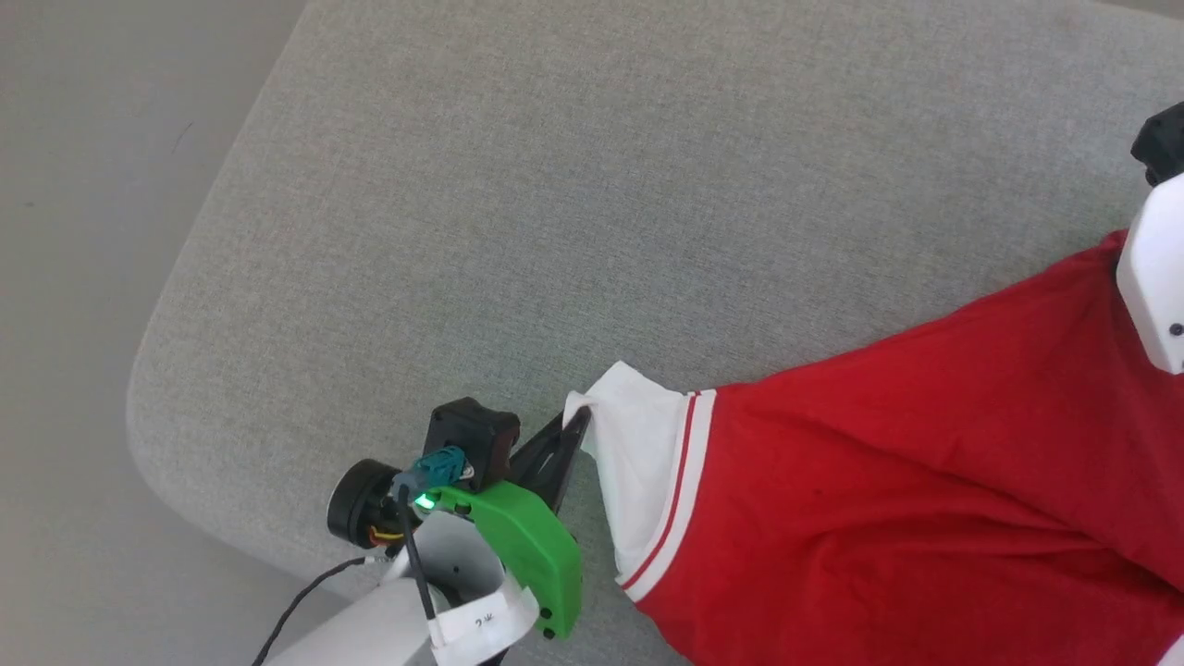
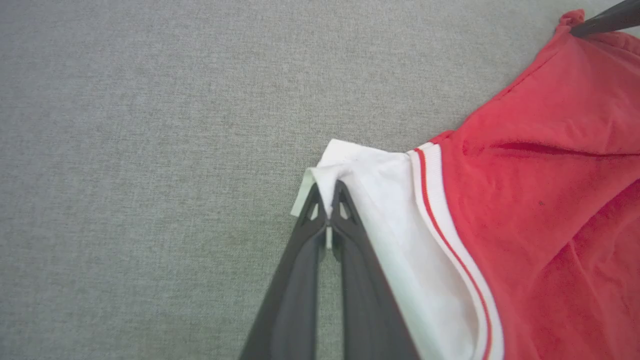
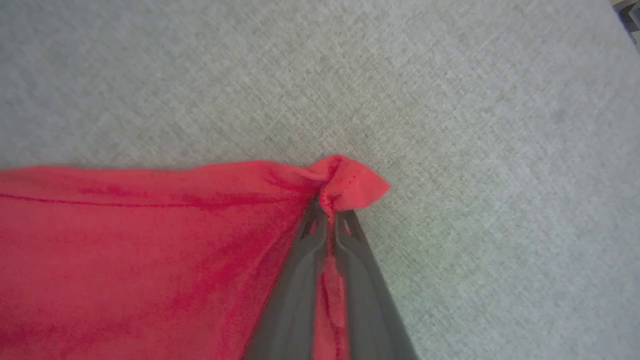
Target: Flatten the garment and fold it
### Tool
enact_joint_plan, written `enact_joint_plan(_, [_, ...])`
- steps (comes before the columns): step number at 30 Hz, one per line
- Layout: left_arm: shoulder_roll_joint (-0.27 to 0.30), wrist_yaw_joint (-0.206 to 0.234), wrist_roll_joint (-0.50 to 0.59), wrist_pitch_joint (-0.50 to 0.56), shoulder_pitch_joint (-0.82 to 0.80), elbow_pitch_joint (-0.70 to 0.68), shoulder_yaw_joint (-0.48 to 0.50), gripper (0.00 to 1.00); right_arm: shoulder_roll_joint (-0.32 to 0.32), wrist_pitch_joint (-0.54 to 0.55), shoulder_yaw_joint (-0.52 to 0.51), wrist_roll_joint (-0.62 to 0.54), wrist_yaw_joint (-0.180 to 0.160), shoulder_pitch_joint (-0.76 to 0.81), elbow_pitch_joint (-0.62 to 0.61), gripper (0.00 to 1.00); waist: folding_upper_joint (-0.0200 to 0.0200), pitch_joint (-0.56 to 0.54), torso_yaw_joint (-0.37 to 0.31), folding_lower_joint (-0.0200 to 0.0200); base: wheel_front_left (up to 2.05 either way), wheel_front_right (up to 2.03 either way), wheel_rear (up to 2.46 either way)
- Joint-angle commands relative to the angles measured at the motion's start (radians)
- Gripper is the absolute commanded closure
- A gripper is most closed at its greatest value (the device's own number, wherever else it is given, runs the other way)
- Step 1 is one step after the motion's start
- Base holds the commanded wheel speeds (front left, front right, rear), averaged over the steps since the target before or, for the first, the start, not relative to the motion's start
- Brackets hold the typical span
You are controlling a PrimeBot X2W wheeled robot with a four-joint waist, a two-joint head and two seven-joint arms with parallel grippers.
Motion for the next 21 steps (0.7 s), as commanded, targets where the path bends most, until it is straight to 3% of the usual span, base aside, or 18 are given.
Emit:
enact_joint_plan(1, [0.004,-0.003,0.004,-0.004,-0.018,0.005,0.001,1.00,0.010,-0.006,0.027,0.008,-0.002,0.041,0.039,1.00,0.0000,-0.016,-0.010,0.0000,0.00,0.00,0.00])
enact_joint_plan(10, [0.036,0.000,-0.002,0.004,-0.034,0.007,0.026,1.00,0.037,-0.176,-0.022,0.089,-0.002,0.007,0.023,1.00,0.0000,-0.127,-0.064,0.0000,0.00,0.00,0.00])
enact_joint_plan(21, [0.138,0.013,-0.026,0.013,-0.081,-0.033,0.128,1.00,0.009,-0.361,-0.093,0.245,-0.002,0.065,-0.093,1.00,0.0000,-0.308,-0.181,0.0000,0.00,0.00,0.00])
